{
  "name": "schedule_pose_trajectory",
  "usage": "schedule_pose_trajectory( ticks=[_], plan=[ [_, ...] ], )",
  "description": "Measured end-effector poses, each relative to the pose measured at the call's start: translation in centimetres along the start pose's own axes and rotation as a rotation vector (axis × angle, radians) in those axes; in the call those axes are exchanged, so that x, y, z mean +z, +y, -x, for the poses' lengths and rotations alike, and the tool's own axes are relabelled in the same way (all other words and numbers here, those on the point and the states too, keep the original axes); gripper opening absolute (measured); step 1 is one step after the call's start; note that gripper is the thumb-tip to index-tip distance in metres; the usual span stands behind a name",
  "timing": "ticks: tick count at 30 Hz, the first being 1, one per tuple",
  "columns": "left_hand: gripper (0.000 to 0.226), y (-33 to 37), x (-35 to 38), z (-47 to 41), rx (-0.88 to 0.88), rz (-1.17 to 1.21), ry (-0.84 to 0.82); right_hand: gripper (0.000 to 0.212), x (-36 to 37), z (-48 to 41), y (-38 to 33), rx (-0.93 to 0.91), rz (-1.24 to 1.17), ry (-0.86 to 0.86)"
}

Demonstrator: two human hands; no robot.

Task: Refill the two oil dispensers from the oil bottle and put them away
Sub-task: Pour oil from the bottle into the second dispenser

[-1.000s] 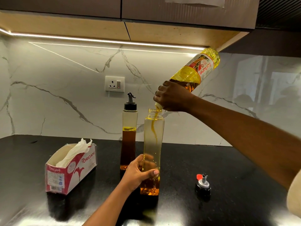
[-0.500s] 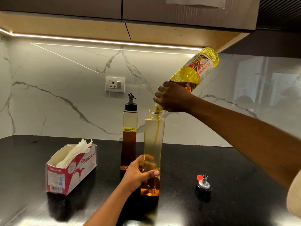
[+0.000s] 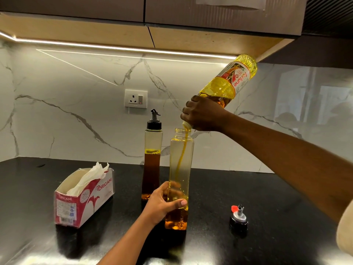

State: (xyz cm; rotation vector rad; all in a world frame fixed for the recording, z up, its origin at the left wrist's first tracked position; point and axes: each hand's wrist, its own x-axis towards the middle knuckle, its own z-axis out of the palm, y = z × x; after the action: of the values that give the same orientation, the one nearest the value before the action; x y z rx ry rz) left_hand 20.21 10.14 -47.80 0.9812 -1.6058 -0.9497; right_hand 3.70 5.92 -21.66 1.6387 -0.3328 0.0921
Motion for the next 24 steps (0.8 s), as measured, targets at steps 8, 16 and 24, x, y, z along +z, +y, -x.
schedule_pose_trajectory(
  ticks=[8, 16, 24],
  plan=[
    [0.089, 0.04, 0.06, -0.01, -0.001, 0.019, -0.002, 0.014, 0.15, -0.44, -0.42, -0.035, 0.013, 0.009],
    [0.088, 0.09, 0.06, 0.02, 0.010, 0.010, -0.005, 0.013, 0.28, -0.70, -0.39, -0.059, 0.025, 0.026],
    [0.090, 0.09, 0.06, 0.05, 0.000, 0.004, 0.002, 0.013, 0.32, -0.77, -0.29, -0.070, 0.029, 0.054]
  ],
)
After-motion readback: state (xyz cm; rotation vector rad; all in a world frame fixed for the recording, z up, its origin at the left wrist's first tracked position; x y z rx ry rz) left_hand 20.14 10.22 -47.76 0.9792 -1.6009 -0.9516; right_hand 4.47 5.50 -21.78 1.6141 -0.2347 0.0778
